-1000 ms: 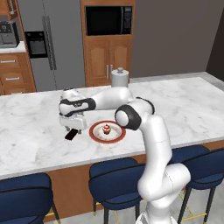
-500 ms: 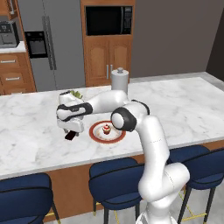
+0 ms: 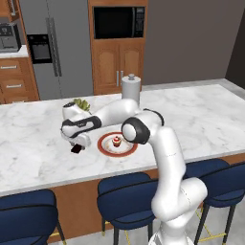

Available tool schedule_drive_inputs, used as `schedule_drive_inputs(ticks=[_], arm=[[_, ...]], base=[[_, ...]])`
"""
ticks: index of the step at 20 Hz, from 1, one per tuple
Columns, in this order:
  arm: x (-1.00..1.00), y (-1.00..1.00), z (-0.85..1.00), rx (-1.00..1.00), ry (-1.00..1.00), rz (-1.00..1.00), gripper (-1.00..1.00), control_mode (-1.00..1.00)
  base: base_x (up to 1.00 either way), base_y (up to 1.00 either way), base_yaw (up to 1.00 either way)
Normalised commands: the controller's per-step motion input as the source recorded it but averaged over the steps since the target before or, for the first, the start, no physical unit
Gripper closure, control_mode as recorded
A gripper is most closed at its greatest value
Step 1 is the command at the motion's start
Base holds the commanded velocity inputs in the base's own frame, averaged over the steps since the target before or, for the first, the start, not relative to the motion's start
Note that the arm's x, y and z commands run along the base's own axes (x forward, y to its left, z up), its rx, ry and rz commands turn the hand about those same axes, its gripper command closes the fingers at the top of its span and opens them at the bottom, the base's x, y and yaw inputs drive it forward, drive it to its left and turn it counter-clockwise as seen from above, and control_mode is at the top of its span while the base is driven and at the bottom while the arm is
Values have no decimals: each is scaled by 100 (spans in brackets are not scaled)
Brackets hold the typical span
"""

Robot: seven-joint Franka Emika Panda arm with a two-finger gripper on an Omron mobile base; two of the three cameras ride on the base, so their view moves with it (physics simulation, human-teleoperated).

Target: Take the cinnamon bottle from the cabinet and place it on the dining table, next to the plate with the cupcake. Then take the chocolate from the dining counter and place it on the cupcake plate.

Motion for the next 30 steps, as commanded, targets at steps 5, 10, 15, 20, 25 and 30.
schedule_drive_inputs(ticks=[5,10,15,20,25,30], arm=[[-45,-32,-67,4,-13,0,100,-100],[-15,-11,-18,3,0,0,100,-100],[-25,-28,21,4,0,0,100,-100],[-42,-54,82,0,0,0,100,-100],[-32,-98,21,0,0,3,100,-100],[-4,-83,-2,0,3,10,100,-100]], base=[[0,0,0],[0,0,0],[0,0,0],[0,0,0],[0,0,0],[0,0,0]])
